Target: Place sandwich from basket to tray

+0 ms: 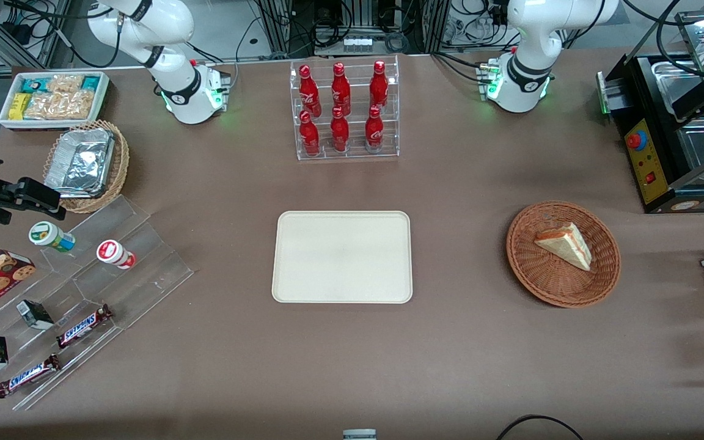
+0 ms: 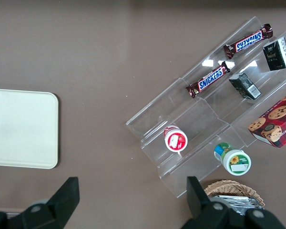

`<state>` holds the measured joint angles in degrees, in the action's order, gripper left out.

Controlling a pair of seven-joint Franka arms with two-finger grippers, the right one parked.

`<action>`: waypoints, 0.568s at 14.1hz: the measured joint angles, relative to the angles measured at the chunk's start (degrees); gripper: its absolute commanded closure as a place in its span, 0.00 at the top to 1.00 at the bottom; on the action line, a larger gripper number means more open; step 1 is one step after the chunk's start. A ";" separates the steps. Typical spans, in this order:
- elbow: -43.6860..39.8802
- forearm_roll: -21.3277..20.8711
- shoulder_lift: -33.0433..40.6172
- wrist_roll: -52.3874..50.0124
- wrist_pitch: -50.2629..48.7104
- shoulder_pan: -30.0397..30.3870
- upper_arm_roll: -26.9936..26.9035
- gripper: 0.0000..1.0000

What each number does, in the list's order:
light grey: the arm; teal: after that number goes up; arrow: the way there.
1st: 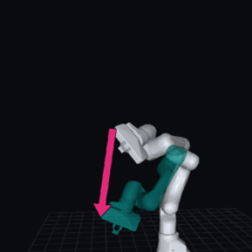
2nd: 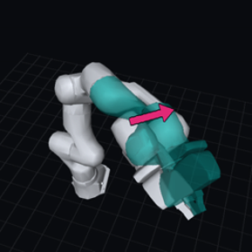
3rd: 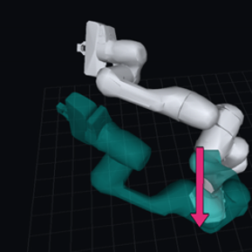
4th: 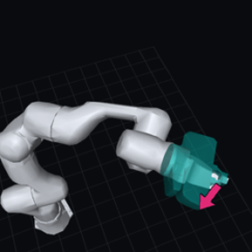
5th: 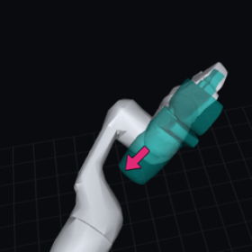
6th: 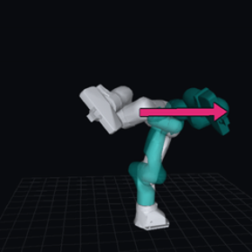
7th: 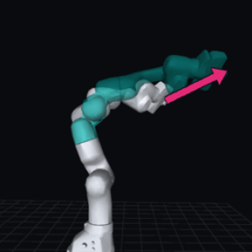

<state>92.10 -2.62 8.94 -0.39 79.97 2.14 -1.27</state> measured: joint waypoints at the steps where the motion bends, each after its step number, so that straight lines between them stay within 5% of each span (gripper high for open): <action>1: 0.00 0.00 0.00 -0.08 -0.02 0.18 0.42 1.00; 8: 0.86 0.10 -1.68 -2.55 -0.16 1.36 0.52 1.00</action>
<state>92.97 -2.52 7.26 -2.93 79.81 3.50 -0.76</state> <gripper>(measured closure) 0.000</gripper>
